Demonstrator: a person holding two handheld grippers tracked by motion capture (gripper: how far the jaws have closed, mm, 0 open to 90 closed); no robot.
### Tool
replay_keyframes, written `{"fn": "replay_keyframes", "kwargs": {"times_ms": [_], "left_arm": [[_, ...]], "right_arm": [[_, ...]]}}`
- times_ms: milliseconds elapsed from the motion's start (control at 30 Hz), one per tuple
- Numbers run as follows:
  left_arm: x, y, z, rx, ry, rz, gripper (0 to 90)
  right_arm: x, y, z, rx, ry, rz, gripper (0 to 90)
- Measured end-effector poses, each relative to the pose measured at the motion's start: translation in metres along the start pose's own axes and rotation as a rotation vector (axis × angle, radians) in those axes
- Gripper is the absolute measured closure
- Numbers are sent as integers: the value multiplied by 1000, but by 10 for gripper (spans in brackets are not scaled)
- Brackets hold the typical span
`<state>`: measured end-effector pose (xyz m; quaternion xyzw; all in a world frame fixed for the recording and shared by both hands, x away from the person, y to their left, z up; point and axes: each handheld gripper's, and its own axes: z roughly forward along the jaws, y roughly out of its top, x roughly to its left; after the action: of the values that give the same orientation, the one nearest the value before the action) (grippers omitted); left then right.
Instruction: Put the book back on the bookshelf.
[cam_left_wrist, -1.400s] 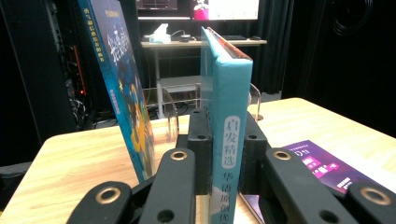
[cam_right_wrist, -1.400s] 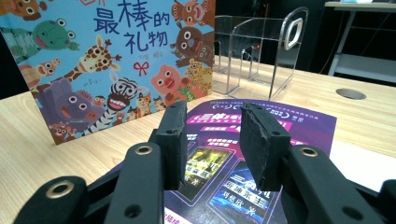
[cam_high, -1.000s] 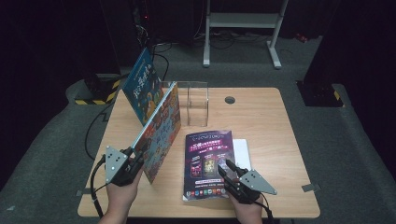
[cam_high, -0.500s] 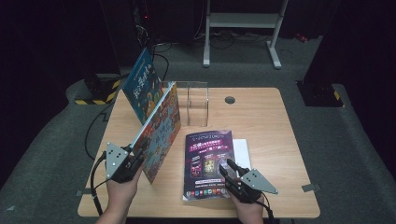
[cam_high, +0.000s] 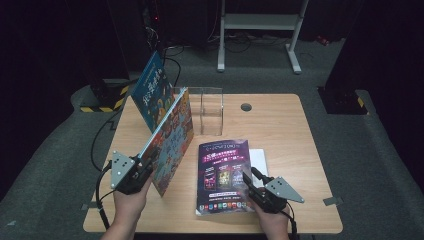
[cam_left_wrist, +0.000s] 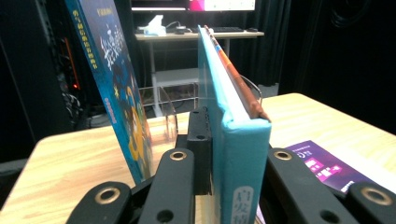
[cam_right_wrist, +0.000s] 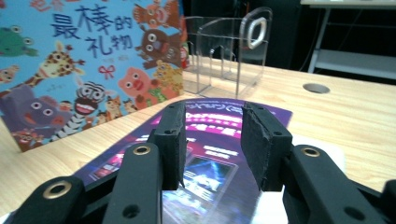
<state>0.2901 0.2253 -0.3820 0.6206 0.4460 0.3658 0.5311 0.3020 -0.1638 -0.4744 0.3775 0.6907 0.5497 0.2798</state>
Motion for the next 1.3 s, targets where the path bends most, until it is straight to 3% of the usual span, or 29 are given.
{"fn": "replay_keyframes", "kwargs": {"times_ms": [167,333,733,933,1300], "left_arm": [[9,0,-1,5,-2,-25,797],[9,-1,-2,-6,-2,-35,800],[13,2,-2,-10,16,-90,804],[8,7,0,-32,5,-50,805],[4,12,-5,-64,4,-34,806]], "right_arm": [[-9,-1,0,0,2,18,605],[-15,-1,2,-4,14,19,605],[-15,3,-2,-33,6,42,605],[-16,0,-1,-20,2,43,605],[-16,-1,0,-14,3,41,606]]}}
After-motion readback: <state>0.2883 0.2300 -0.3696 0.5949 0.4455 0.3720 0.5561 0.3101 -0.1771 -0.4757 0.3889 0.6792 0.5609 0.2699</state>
